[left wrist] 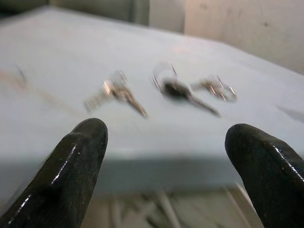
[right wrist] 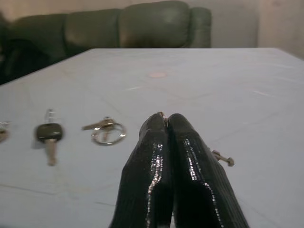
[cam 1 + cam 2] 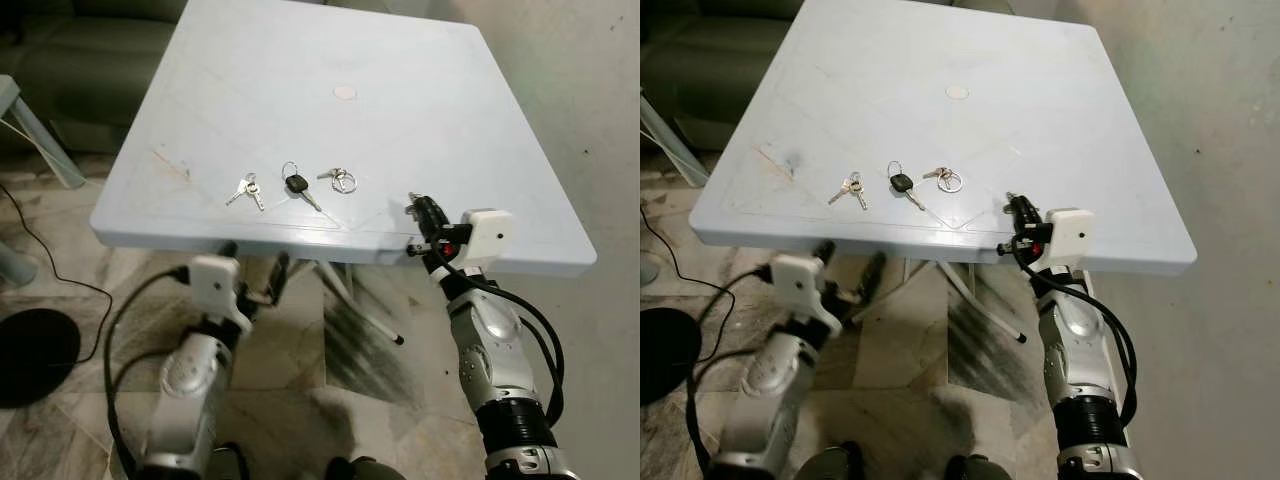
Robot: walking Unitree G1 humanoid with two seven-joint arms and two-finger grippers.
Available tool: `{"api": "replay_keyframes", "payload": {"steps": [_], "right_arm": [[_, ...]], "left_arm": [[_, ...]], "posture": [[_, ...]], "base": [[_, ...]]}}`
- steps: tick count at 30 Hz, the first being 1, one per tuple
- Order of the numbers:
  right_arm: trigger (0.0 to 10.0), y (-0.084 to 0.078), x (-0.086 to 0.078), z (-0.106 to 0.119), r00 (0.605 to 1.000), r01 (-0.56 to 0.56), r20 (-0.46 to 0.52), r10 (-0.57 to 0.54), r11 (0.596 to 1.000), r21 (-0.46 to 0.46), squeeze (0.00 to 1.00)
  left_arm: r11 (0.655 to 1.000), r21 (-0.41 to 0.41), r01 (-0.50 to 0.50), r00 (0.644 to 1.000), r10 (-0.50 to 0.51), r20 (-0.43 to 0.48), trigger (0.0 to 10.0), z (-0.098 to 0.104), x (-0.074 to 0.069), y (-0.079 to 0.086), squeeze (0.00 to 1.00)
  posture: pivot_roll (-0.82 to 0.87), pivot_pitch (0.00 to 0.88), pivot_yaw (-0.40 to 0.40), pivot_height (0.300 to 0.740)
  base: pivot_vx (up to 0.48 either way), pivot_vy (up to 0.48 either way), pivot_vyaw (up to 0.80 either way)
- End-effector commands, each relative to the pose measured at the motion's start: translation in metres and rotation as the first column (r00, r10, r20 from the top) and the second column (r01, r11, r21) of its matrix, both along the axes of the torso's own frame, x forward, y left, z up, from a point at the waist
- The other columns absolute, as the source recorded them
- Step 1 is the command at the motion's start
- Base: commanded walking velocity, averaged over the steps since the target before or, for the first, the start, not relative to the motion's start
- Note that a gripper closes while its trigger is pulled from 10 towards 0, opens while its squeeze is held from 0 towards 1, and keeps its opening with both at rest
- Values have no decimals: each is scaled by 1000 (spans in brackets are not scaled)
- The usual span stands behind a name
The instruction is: Hang keys on a hook
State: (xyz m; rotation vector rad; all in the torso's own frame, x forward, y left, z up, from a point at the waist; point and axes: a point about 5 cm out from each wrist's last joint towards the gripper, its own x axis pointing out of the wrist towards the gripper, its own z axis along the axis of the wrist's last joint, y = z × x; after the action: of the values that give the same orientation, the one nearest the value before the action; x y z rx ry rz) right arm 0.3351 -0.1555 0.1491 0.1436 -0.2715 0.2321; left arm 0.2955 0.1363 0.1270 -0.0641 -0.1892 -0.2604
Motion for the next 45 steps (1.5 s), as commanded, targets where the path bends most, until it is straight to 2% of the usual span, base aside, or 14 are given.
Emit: {"api": "replay_keyframes", "payload": {"steps": [1,3,8,15,19,22,24,38,42,45], "right_arm": [[10000,-8,-1,3,1000,31,0,-31,999,-22,0],[10000,-8,-1,3,1000,31,0,-31,999,-22,0],[10000,-22,2,10,994,109,-8,-110,992,-68,0],[10000,-29,-1,6,983,179,-28,-183,977,-113,0],[10000,-29,-4,2,983,175,-45,-180,979,-101,0],[10000,-30,-4,-3,973,202,-87,-214,971,-128,0],[10000,-29,-3,-2,973,202,-82,-215,969,-143,0],[10000,-31,-4,-1,967,225,-82,-242,959,-172,0],[10000,-29,-4,-4,961,229,-120,-251,959,-166,0],[10000,-27,-4,-3,962,228,-112,-249,958,-177,0]], "left_arm": [[999,3,-32,999,32,-16,10000,-4,3,8,0],[999,3,-32,999,32,-16,10000,-4,3,8,0],[994,0,-107,994,107,5,10000,8,15,26,0],[987,-10,-163,986,163,-25,10000,5,19,38,0],[986,-16,-165,986,164,-36,10000,3,20,39,0],[984,-7,-180,983,180,-43,10000,2,22,40,0],[983,-26,-182,982,180,-49,10000,2,24,41,0],[983,-13,-180,982,179,-56,10000,3,30,41,0],[982,27,-185,980,186,-71,10000,1,33,40,0],[986,2,-167,982,166,-91,10000,-1,33,37,0]], "posture": [[53,105,-69,740],[53,105,-69,740],[45,93,-64,740],[40,70,-48,740],[40,60,-39,740],[34,58,-35,740],[31,51,-30,740],[22,53,-23,740],[25,58,-22,740],[28,61,-21,740]], "base": [[0,0,0],[0,0,0],[0,0,0],[0,0,0],[0,0,0],[0,0,0],[0,0,0],[0,0,0],[0,0,-142],[0,0,-698]]}}
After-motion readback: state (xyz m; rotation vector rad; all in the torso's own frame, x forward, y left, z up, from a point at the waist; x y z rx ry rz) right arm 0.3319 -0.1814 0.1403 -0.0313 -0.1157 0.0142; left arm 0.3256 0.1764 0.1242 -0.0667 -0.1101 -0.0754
